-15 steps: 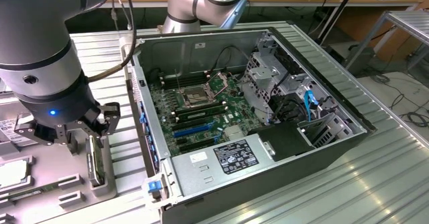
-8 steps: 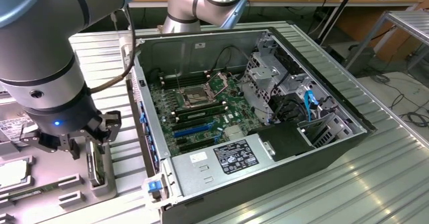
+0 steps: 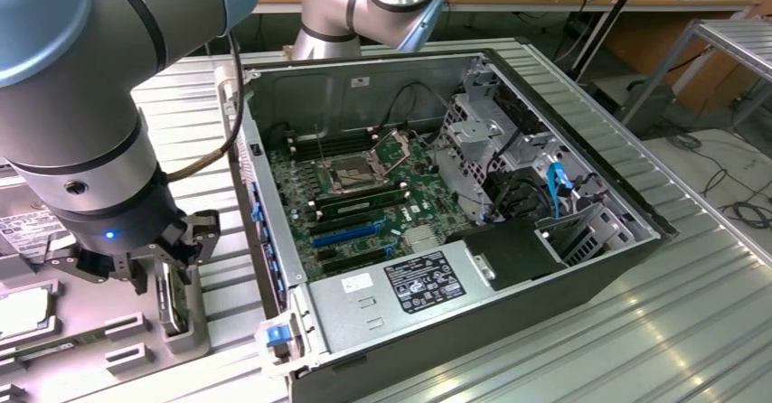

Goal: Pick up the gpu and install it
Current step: 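Pick up the gpu and move the gpu toward the slot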

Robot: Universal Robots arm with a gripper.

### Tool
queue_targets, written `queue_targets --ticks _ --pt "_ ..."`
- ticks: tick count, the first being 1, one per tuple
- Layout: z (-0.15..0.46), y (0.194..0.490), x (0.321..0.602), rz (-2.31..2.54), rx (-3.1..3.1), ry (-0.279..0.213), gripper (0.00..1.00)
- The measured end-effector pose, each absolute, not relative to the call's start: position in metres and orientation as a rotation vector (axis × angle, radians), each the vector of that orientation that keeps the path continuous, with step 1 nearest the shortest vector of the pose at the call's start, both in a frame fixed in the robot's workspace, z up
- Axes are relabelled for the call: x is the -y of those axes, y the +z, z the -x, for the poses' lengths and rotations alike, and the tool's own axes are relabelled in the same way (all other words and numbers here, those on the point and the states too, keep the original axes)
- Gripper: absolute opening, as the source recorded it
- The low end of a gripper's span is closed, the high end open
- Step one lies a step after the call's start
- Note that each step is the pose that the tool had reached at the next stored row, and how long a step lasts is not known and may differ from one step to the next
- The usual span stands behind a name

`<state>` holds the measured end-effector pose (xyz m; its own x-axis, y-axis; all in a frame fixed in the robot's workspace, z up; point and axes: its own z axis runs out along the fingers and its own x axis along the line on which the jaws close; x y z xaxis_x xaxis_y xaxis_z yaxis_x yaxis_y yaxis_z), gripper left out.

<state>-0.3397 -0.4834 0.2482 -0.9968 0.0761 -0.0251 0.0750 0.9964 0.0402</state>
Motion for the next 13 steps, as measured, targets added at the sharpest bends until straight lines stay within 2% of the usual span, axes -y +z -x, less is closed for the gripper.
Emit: queue_targets --ticks 13 --pt "0.3397 0.248 0.4834 -0.118 -3.112 0.061 0.48"
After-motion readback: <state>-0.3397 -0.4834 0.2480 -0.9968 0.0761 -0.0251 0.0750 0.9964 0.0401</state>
